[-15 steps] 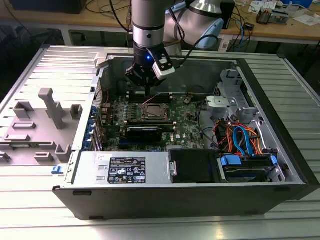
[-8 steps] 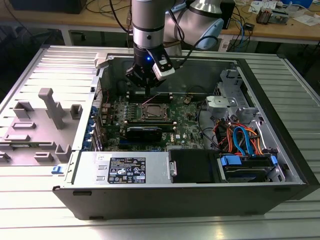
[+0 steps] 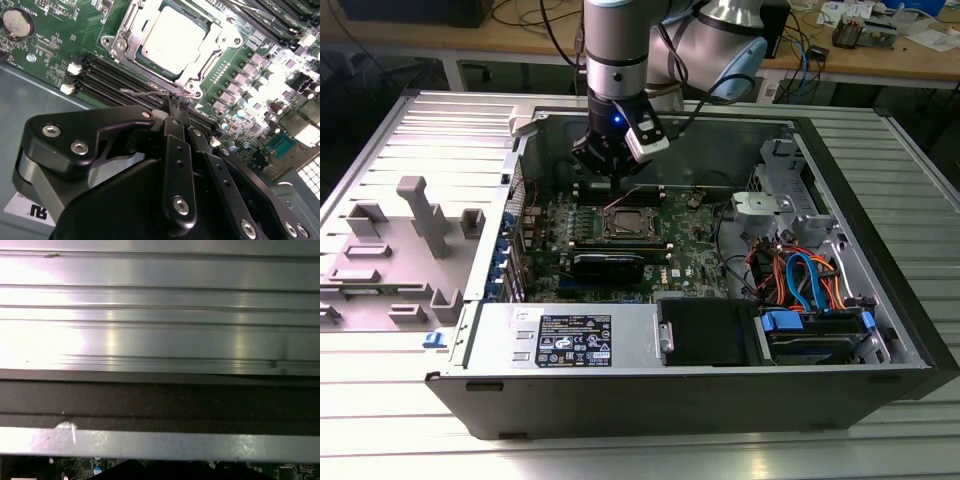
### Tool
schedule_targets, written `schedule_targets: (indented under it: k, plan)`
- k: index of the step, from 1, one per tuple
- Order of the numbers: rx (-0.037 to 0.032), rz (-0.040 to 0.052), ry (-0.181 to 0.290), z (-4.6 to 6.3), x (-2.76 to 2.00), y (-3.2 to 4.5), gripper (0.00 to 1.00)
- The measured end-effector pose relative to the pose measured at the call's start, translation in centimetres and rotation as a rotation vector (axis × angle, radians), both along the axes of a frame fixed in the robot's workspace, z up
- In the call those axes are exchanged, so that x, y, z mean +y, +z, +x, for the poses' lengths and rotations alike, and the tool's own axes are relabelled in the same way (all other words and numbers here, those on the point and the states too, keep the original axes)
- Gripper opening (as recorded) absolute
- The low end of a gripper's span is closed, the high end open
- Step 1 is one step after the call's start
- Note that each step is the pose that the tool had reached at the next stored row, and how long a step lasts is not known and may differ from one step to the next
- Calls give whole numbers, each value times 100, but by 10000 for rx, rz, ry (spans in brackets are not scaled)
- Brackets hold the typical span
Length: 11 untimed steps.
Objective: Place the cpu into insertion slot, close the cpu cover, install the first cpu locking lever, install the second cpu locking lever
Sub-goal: 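Install the first cpu locking lever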
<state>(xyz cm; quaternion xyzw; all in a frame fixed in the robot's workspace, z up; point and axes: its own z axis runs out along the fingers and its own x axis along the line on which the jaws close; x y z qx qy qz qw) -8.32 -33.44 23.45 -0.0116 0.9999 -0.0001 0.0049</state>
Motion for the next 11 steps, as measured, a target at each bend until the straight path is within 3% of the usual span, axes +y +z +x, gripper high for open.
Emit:
schedule_targets:
  k: [11]
  plan:
    - [0, -1, 0, 0, 0, -5, 11]
